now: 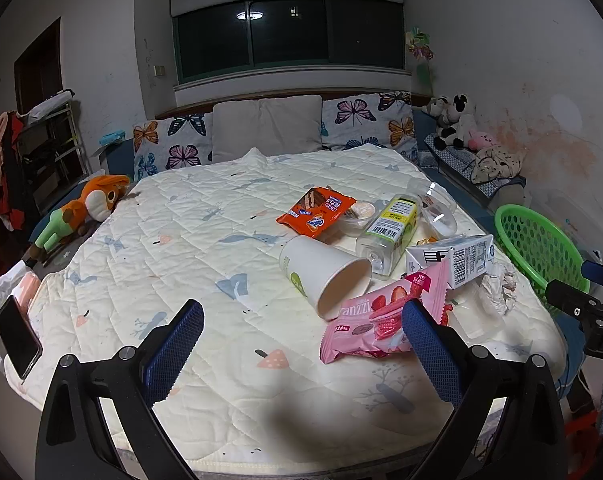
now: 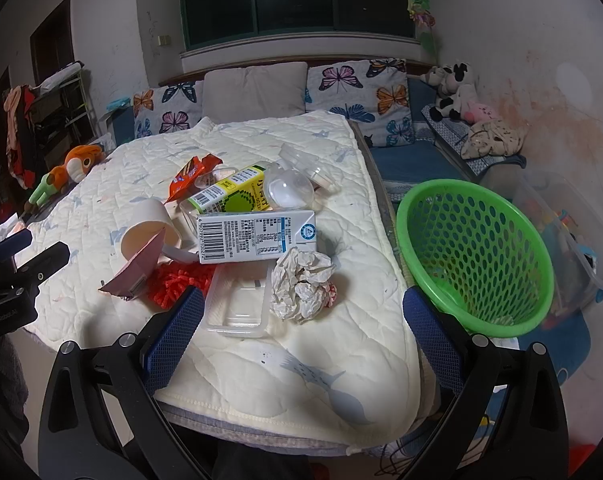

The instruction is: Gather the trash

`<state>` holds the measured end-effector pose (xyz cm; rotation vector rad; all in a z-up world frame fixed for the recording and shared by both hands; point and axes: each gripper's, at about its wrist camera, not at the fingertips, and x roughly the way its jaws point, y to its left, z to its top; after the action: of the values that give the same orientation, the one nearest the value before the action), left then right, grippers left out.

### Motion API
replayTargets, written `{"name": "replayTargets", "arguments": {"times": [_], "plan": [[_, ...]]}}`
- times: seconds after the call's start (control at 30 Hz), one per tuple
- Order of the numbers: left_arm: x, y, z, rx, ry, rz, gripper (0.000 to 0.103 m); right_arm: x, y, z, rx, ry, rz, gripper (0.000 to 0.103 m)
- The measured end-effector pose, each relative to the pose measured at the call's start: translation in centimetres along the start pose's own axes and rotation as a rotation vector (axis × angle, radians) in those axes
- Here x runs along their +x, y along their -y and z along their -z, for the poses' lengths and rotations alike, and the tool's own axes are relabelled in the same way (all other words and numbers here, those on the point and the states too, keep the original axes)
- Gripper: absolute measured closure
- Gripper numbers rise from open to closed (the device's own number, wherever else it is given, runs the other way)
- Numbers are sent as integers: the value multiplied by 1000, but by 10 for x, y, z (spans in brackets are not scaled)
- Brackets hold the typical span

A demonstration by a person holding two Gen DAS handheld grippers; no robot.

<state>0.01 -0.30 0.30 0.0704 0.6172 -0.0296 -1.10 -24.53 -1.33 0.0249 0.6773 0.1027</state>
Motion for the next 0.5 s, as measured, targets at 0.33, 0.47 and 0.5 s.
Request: {"name": "replayTargets", "arguments": {"times": [0.33, 0.47, 0.5], "plan": [[-1, 3, 0, 3, 0, 0, 7, 1, 1, -2, -1, -1, 1, 4], [-1, 4, 0, 4, -2, 2, 7, 2, 0, -2, -1, -2, 3, 4], [-2, 5, 0, 6, -3, 5, 7, 1, 1, -2, -1, -4, 2, 4]]}}
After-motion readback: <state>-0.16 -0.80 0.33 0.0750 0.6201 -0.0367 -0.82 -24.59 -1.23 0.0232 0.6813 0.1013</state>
